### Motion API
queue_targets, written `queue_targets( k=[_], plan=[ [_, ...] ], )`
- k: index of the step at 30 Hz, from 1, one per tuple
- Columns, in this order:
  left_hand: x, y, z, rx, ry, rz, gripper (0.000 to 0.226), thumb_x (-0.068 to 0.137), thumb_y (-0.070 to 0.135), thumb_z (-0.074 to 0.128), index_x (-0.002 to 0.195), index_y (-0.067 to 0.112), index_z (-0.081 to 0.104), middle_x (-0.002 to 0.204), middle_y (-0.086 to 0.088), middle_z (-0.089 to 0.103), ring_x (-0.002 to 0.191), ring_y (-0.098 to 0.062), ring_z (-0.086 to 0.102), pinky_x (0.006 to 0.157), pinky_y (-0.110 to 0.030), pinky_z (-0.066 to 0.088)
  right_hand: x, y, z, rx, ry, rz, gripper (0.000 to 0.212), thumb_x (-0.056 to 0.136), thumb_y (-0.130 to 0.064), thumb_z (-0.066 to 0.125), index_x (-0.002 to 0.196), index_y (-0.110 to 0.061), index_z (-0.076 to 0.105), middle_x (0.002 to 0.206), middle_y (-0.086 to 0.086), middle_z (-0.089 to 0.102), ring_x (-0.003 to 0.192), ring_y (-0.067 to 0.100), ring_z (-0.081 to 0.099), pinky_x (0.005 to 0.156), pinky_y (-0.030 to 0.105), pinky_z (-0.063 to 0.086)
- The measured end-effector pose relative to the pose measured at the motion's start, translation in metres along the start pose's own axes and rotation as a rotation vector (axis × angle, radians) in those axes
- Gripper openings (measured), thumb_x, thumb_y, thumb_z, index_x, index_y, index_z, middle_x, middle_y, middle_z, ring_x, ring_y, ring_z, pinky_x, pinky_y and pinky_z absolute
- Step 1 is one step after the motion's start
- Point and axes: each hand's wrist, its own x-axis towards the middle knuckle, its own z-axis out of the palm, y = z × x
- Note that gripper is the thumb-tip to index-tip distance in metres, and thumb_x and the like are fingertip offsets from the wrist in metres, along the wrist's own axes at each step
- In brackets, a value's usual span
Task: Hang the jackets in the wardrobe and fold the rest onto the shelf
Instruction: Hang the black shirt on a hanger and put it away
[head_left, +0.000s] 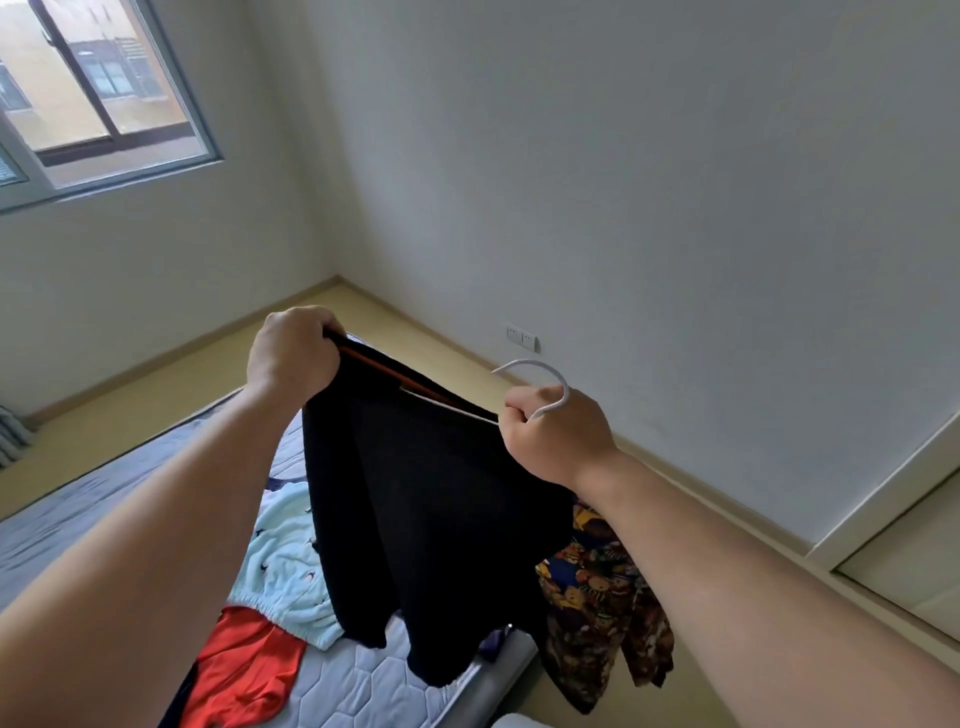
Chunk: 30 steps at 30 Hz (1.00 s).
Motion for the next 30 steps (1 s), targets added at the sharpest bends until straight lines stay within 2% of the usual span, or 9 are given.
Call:
queue_targets(
  k=[5, 9, 12, 16, 19, 22, 26, 28, 30],
  plan=[
    [-0.002, 0.017, 0.007, -0.015, 0.027, 0.017, 0.037, 0.077, 0.004, 0.046, 0.084, 0.027, 0.073, 0.082, -0.003, 0.063, 0.081, -0.032, 0.059, 0.073, -0.033, 0.05, 0.0, -0.008, -0.009, -0.039, 0.123, -0.079, 0.023, 0.08, -0.022, 0.042, 0.065, -0.006, 0.045, 0.051, 0.008, 0.049, 0.046, 0.027, 0.038, 0.046, 0.032, 0.046],
    [0.0, 0.019, 0.011, 0.045, -0.046, 0.04, 0.027, 0.076, 0.007, 0.056, 0.084, 0.025, 0.074, 0.083, -0.004, 0.063, 0.082, -0.031, 0.06, 0.071, -0.034, 0.052, -0.006, -0.009, -0.015, -0.029, 0.166, -0.157, 0.022, 0.079, -0.021, 0.041, 0.063, -0.007, 0.043, 0.05, 0.008, 0.046, 0.046, 0.029, 0.045, 0.043, 0.033, 0.043],
    [0.003, 0.012, 0.011, 0.057, -0.094, 0.002, 0.025, 0.074, 0.006, 0.063, 0.085, 0.024, 0.076, 0.085, -0.004, 0.063, 0.085, -0.029, 0.061, 0.075, -0.032, 0.053, -0.009, -0.006, -0.016, -0.001, 0.125, -0.152, 0.023, 0.081, -0.017, 0.046, 0.061, -0.008, 0.041, 0.049, 0.006, 0.042, 0.045, 0.025, 0.037, 0.043, 0.033, 0.041],
    [0.0, 0.008, 0.021, -0.016, -0.026, -0.109, 0.031, 0.073, -0.001, 0.057, 0.09, 0.019, 0.075, 0.096, -0.01, 0.068, 0.093, -0.034, 0.063, 0.077, -0.032, 0.05, -0.005, -0.006, -0.014, -0.005, -0.001, -0.119, 0.025, 0.08, -0.019, 0.043, 0.059, -0.011, 0.032, 0.049, 0.0, 0.032, 0.046, 0.021, 0.027, 0.046, 0.028, 0.032],
    [-0.007, 0.016, 0.025, -0.009, 0.043, -0.001, 0.038, 0.073, -0.005, 0.051, 0.096, 0.018, 0.071, 0.098, -0.011, 0.068, 0.095, -0.037, 0.061, 0.08, -0.034, 0.049, 0.0, -0.003, -0.012, -0.072, -0.021, -0.07, 0.026, 0.078, -0.022, 0.042, 0.055, -0.012, 0.035, 0.047, -0.003, 0.034, 0.044, 0.017, 0.03, 0.046, 0.025, 0.025],
    [-0.016, 0.035, 0.024, -0.043, 0.062, 0.156, 0.037, 0.07, -0.005, 0.051, 0.092, 0.017, 0.072, 0.096, -0.009, 0.069, 0.093, -0.034, 0.061, 0.082, -0.034, 0.048, 0.002, 0.003, -0.01, -0.149, 0.011, -0.016, 0.031, 0.081, -0.02, 0.041, 0.052, -0.014, 0.033, 0.048, -0.005, 0.035, 0.046, 0.014, 0.029, 0.048, 0.025, 0.018],
    [-0.045, 0.069, 0.038, -0.079, -0.149, 0.539, 0.032, 0.071, -0.001, 0.053, 0.092, 0.016, 0.07, 0.092, -0.004, 0.068, 0.088, -0.03, 0.061, 0.079, -0.034, 0.049, 0.006, -0.003, -0.002, -0.092, 0.161, -0.014, 0.03, 0.079, -0.023, 0.034, 0.051, -0.011, 0.033, 0.046, -0.002, 0.033, 0.046, 0.015, 0.029, 0.045, 0.024, 0.015],
    [-0.048, 0.079, 0.046, -0.094, -0.257, 0.545, 0.031, 0.074, 0.003, 0.052, 0.092, 0.022, 0.069, 0.088, 0.0, 0.065, 0.086, -0.025, 0.059, 0.074, -0.033, 0.047, 0.011, -0.003, 0.0, 0.005, 0.174, 0.044, 0.035, 0.085, -0.028, 0.035, 0.057, -0.01, 0.047, 0.046, 0.0, 0.042, 0.045, 0.017, 0.039, 0.042, 0.026, 0.024],
    [-0.046, 0.082, 0.053, -0.092, -0.352, 0.442, 0.031, 0.079, 0.005, 0.049, 0.09, 0.027, 0.067, 0.085, 0.002, 0.064, 0.085, -0.023, 0.058, 0.069, -0.029, 0.041, 0.014, 0.0, -0.001, 0.044, 0.156, 0.055, 0.034, 0.089, -0.026, 0.039, 0.058, -0.011, 0.046, 0.045, -0.001, 0.042, 0.043, 0.019, 0.04, 0.042, 0.027, 0.029]
  ],
)
